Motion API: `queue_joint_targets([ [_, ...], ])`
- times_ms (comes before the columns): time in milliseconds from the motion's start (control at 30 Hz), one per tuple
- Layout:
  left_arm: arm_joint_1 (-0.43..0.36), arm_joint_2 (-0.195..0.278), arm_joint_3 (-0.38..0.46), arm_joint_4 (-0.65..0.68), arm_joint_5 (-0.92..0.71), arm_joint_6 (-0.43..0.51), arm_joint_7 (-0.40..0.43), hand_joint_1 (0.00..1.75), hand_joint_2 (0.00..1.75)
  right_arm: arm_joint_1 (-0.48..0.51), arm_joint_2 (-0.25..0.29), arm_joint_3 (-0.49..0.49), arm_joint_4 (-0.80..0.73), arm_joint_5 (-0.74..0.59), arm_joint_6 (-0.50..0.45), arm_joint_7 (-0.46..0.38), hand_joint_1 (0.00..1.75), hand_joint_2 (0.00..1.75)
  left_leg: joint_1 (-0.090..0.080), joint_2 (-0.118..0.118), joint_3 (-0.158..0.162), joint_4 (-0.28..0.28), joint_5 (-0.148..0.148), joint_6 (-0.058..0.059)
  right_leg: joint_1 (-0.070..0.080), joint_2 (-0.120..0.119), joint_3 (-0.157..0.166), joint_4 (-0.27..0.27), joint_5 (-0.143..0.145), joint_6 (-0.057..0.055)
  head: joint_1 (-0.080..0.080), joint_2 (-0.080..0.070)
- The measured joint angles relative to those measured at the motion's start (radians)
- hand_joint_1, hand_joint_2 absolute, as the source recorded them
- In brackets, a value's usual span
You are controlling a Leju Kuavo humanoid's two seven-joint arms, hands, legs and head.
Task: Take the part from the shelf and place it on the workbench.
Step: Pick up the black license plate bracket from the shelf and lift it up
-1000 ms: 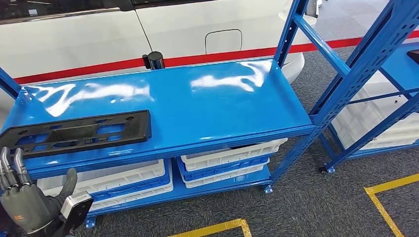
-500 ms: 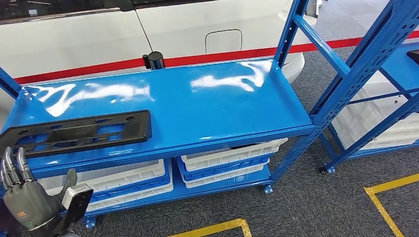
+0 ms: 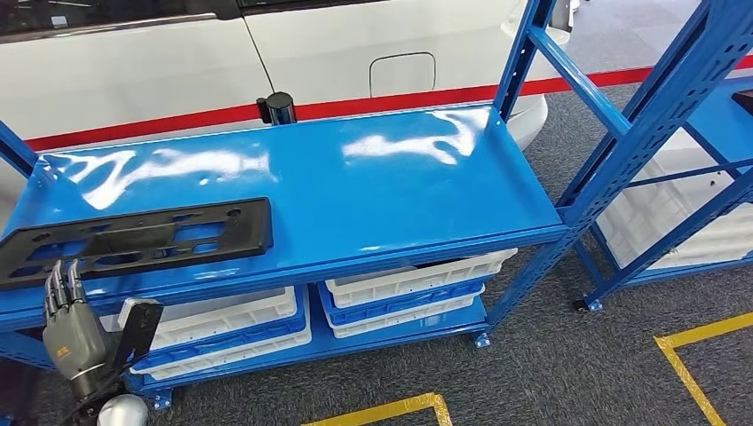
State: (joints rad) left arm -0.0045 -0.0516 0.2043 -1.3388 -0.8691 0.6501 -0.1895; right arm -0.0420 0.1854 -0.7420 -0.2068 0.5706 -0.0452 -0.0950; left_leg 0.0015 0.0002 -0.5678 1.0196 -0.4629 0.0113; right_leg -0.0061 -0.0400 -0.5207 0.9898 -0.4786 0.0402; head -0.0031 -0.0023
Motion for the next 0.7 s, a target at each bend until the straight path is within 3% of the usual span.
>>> queue_joint_targets([
  [367,-0.05,0.067,-0.047,0.067,-0.054,-0.018,0.029,0.0,1.75,-0.006,-0.001,-0.001,0.0,0.02,0.001,0.0,0.0,1.75,0.001,-0.004,0.0,0.0,0.003,0.0,0.0,-0.003,-0.01,-0.001,0.0,0.0,0.0,0.0],
  [700,-0.019,0.071,-0.188,-0.145,-0.15,-0.015,0.051,0.0,1.75,-0.005,0.005,-0.018,0.0,0.015,0.0,0.0,0.0,1.75,0.001,-0.006,-0.003,0.0,0.008,0.001,0.001,-0.006,-0.003,0.0,0.007,-0.002,0.0,0.0],
])
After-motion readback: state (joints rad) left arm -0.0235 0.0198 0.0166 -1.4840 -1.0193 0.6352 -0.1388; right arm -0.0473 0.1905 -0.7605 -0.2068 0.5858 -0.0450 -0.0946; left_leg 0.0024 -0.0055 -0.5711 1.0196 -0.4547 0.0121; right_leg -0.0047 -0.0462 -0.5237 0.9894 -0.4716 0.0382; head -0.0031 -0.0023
